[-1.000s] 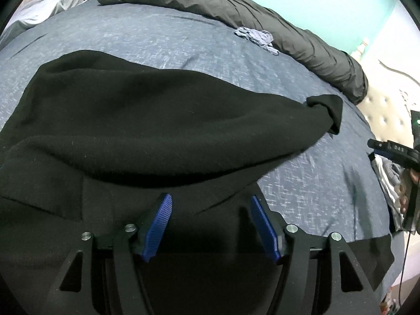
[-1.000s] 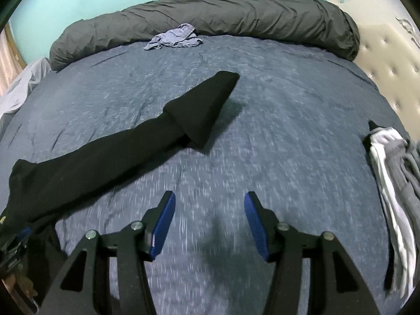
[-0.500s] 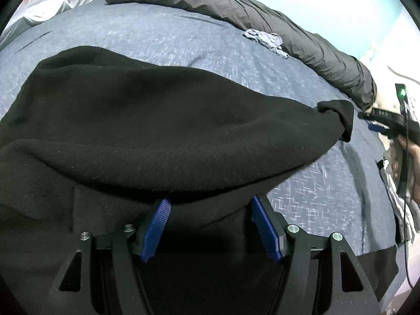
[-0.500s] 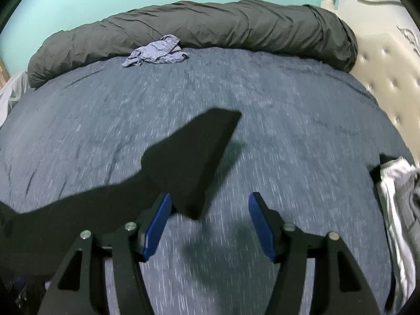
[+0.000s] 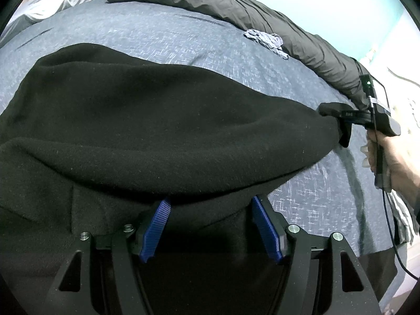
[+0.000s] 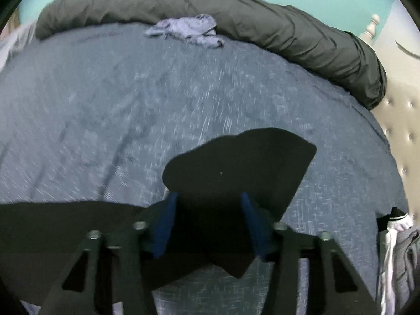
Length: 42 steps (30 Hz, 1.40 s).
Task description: Fold clothes
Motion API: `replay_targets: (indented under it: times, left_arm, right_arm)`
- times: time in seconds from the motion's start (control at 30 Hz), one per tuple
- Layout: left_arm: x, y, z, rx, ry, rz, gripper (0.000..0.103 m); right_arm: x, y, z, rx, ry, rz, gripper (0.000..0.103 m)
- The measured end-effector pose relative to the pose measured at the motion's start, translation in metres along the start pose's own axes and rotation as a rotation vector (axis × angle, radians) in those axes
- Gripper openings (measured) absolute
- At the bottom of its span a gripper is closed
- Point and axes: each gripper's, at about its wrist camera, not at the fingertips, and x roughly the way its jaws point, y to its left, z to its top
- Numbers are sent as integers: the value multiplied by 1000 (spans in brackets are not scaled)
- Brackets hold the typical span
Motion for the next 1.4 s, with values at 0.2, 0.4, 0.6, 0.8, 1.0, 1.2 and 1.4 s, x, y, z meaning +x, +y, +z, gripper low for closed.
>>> replay_targets:
  times: [0.2, 0.4, 0.6, 0.8, 1.0, 1.2, 1.4]
  left_arm:
    - [-1, 2, -1, -4, -3, -8, 69]
    - [-2, 1, -1, -1, -5, -6, 69]
    - [-2, 2, -1, -4, -5, -6, 69]
    - [-2, 0, -1, 4, -3, -2, 69]
    - [-2, 1, -1, -1, -3, -5, 69]
    - [-1, 2, -1, -5, -1, -9, 69]
    - [-2, 3, -1, -5, -1, -11, 69]
  right_arm:
    - [-20, -32, -16, 101, -67, 32, 9]
    - [-58, -92, -62, 272, -132, 75, 8]
    - [-61, -147, -123, 375, -55, 30, 8]
    - [-52, -165, -164, 435, 53, 74, 13]
    - [-62, -187, -171, 519, 38, -44, 25]
    - [-71, -186, -144, 495, -44, -29, 36]
    - [-86, -179, -105, 506, -111, -86, 38]
